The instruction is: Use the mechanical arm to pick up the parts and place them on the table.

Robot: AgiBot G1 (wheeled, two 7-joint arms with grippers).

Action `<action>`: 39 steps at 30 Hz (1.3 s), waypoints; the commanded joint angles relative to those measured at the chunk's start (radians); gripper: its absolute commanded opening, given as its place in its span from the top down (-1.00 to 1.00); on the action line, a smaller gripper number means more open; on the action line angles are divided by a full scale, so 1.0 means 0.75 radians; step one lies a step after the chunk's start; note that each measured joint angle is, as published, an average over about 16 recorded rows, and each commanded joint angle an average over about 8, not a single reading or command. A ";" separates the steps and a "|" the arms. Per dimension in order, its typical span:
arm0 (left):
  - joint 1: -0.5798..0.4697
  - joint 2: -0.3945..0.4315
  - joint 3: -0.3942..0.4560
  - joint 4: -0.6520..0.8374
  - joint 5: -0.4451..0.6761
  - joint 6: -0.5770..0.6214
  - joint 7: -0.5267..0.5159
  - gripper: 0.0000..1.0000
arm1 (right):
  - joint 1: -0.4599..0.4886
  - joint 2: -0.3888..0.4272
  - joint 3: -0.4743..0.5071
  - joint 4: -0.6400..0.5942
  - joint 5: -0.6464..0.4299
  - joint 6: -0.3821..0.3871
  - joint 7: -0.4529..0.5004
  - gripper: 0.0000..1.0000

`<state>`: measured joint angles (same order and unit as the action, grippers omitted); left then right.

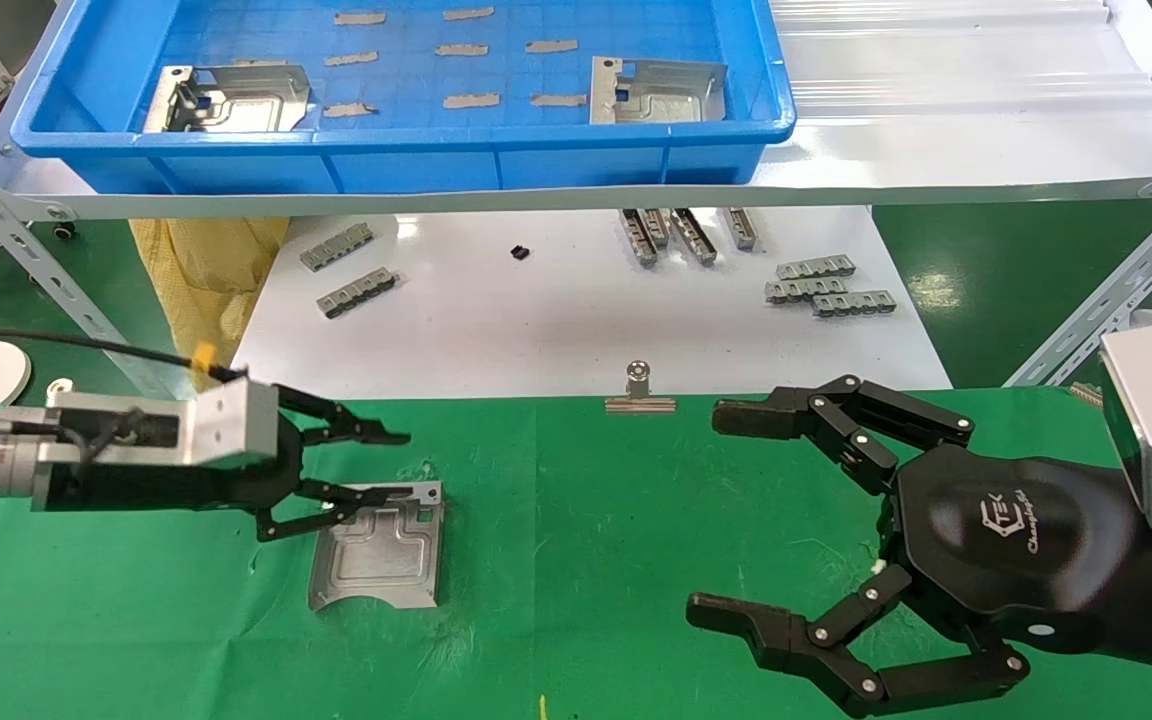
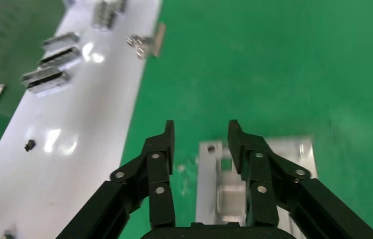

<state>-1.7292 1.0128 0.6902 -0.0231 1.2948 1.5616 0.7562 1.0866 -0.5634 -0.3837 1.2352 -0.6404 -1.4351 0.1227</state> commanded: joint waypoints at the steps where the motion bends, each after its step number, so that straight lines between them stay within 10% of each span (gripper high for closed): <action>1: -0.004 -0.004 -0.019 0.032 -0.029 0.025 -0.045 -1.00 | 0.000 0.000 0.000 0.000 0.000 0.000 0.000 -1.00; 39: 0.005 -0.004 -0.034 0.045 -0.050 0.031 -0.073 -1.00 | 0.000 0.000 0.000 0.000 0.000 0.000 0.000 -1.00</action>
<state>-1.7255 1.0095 0.6648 0.0111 1.2571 1.5848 0.7012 1.0864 -0.5633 -0.3837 1.2351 -0.6404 -1.4349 0.1227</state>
